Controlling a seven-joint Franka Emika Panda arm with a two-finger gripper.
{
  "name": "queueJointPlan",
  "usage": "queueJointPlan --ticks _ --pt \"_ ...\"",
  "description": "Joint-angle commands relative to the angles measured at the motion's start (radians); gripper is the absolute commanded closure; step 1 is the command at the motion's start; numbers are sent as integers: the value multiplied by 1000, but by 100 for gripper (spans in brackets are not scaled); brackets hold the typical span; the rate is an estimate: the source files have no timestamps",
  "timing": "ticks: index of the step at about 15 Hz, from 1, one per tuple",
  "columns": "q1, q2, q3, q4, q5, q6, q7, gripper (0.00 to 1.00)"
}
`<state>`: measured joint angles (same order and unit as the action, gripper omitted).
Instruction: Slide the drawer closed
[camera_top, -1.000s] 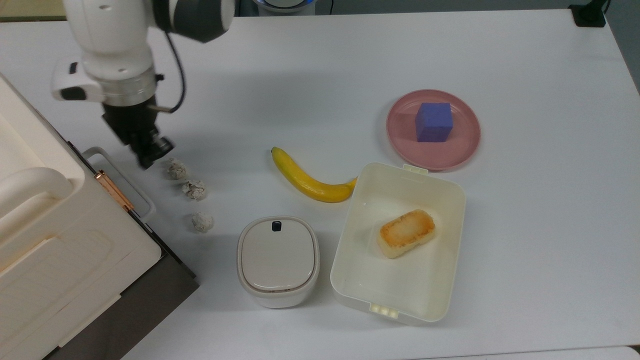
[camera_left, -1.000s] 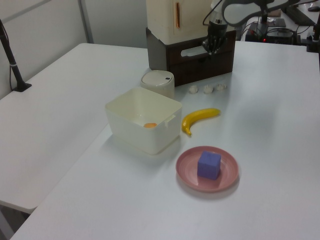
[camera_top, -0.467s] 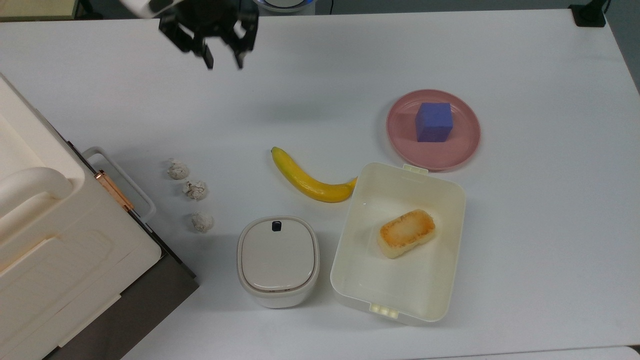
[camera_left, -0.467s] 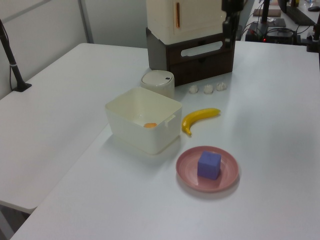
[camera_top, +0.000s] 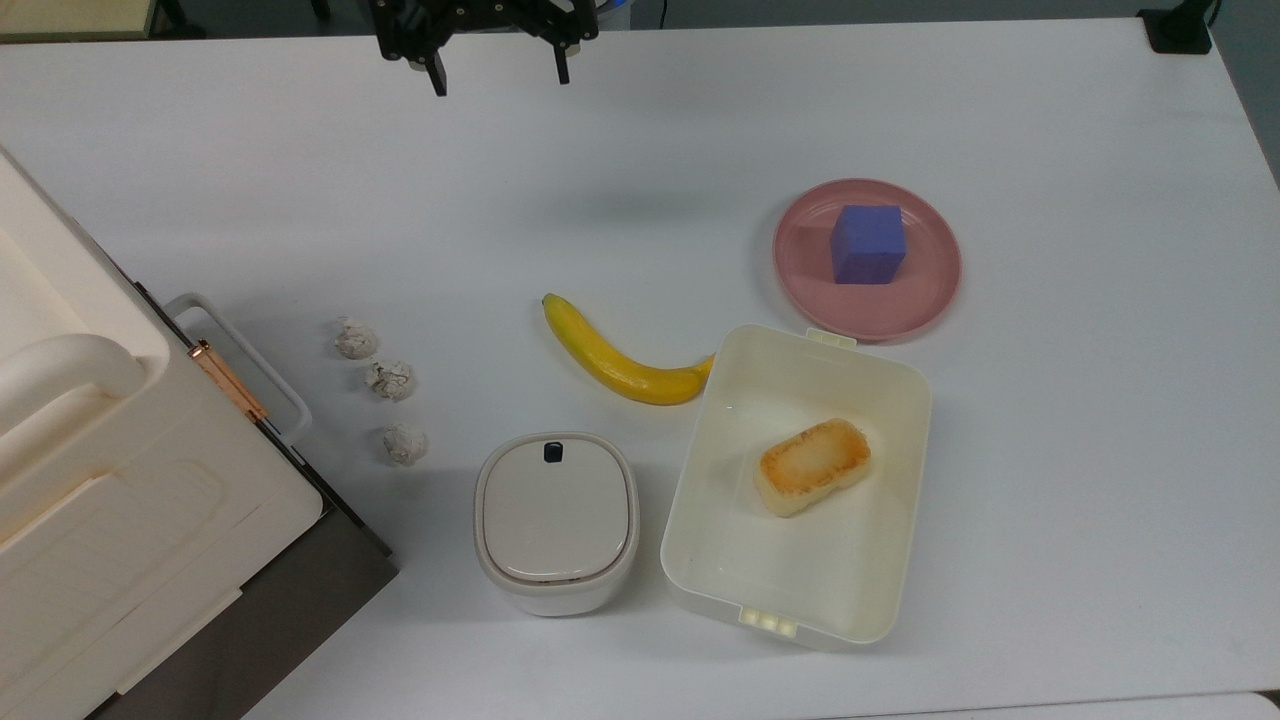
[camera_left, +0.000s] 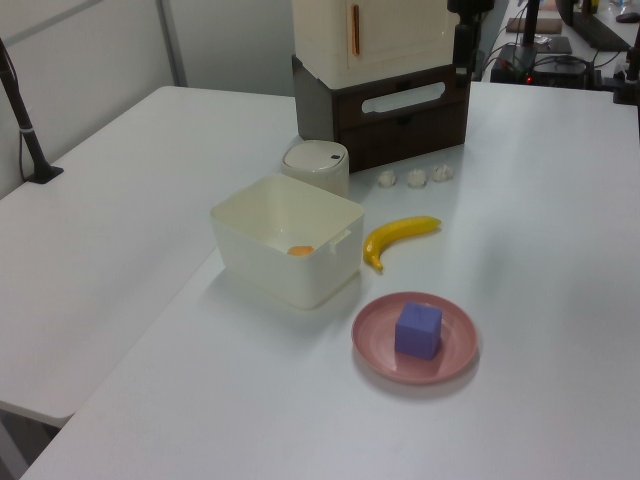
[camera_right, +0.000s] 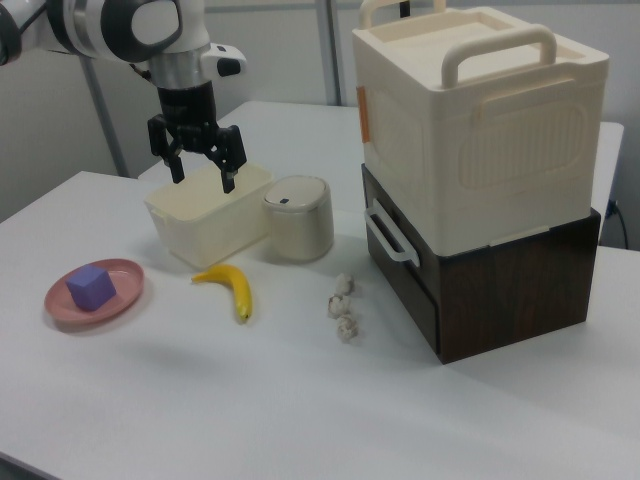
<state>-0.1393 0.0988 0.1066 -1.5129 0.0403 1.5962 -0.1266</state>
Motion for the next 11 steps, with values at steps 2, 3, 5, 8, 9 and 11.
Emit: queueJointPlan --ticks 2,3,5,8,9,11 --pt "1 -13 -15 -23 15 4 1 0" --pt "4 -16 -16 -23 15 4 37 0" --pt "7 -18 -16 -23 4 11 148 0" --pt "10 -21 -13 -29 -5 27 150 0" --pt "10 -21 -13 -29 -10 27 148 0" --pt "12 -21 -13 -30 -10 25 148 0"
